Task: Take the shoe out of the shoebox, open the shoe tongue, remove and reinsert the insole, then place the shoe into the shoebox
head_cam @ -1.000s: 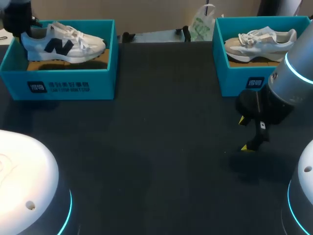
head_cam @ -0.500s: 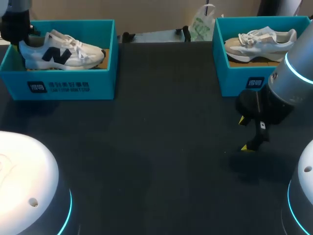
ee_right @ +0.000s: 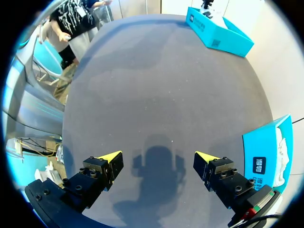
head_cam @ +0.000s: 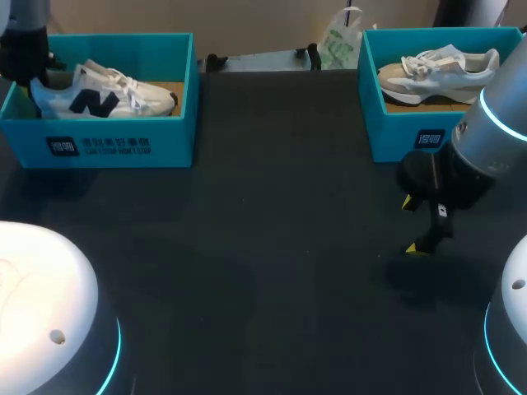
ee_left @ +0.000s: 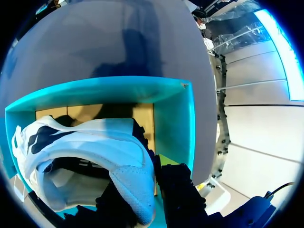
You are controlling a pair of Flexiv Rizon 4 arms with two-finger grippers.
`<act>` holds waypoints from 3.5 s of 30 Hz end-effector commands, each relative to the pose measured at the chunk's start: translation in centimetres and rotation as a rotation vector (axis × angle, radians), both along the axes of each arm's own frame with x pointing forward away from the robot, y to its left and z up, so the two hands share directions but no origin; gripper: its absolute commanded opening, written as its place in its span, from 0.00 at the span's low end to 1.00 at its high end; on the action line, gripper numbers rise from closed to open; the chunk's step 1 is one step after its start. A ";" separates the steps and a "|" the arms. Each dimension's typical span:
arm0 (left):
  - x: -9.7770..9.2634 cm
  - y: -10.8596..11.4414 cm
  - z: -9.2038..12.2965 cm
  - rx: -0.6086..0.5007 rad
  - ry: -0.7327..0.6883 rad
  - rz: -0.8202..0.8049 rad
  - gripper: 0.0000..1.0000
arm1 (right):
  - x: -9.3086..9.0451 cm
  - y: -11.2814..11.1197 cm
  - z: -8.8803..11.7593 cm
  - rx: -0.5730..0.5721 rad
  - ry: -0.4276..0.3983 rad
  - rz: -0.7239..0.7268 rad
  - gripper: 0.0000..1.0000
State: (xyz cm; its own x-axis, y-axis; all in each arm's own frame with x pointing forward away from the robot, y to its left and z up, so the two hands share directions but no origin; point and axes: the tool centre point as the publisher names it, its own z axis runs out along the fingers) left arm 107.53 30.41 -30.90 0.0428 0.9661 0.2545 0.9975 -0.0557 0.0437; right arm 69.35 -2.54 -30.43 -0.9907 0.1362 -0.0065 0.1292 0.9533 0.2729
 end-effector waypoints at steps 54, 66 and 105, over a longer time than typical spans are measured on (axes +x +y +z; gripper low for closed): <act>-2.7 -1.0 -6.5 -0.055 0.040 -0.004 0.31 | -0.1 0.0 -0.1 -0.001 -0.002 -0.001 1.00; -2.7 -1.0 -4.6 -0.084 0.009 0.004 1.00 | -0.1 0.0 -0.1 -0.001 -0.002 -0.001 1.00; -8.4 -2.2 12.6 -0.158 -0.040 0.023 1.00 | -0.1 0.0 -0.1 -0.001 -0.002 -0.001 1.00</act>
State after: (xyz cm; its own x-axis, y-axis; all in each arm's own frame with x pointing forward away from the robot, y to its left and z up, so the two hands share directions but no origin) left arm 100.20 28.44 -18.73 0.0133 0.9954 0.0944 0.9972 -0.0201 0.0720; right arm 69.35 -2.54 -30.43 -0.9907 0.1361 -0.0065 0.1292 0.9533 0.2729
